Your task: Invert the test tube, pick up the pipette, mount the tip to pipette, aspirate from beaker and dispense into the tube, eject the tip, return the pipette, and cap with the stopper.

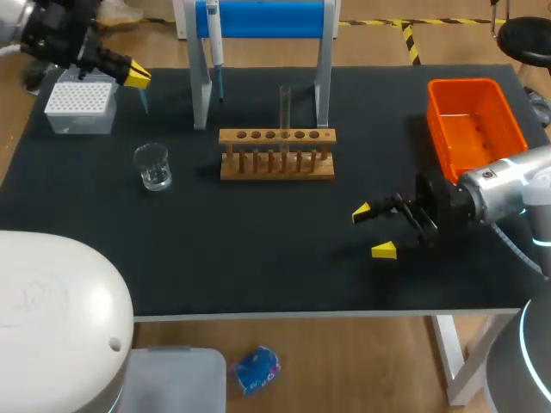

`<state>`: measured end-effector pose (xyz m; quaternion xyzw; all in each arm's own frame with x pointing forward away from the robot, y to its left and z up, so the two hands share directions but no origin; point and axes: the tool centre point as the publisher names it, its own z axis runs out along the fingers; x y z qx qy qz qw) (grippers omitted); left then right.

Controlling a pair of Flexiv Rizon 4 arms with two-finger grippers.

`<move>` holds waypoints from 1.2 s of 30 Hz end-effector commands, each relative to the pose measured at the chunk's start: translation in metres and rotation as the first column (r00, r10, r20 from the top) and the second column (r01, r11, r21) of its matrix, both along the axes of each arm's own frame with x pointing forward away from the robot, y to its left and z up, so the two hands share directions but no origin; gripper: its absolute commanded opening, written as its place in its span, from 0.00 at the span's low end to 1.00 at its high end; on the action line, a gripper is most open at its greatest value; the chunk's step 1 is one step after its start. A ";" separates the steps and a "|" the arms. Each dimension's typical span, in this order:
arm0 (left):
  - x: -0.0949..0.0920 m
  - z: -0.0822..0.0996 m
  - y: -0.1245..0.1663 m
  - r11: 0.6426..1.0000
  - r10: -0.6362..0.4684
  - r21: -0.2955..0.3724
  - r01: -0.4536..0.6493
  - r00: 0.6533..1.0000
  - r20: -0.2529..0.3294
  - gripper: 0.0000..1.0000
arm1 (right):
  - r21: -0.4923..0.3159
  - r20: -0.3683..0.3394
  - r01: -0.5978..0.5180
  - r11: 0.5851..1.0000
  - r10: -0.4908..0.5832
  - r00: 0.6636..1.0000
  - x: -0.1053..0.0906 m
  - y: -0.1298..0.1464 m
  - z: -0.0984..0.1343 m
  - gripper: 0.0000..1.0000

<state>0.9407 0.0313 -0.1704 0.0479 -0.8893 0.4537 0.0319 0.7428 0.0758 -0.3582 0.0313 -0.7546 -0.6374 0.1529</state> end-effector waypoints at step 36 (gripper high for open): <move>-0.074 -0.025 -0.109 0.983 0.181 -0.022 -0.180 0.982 0.046 0.00 | 0.000 0.001 0.000 1.000 0.000 1.000 0.000 -0.001 0.000 1.00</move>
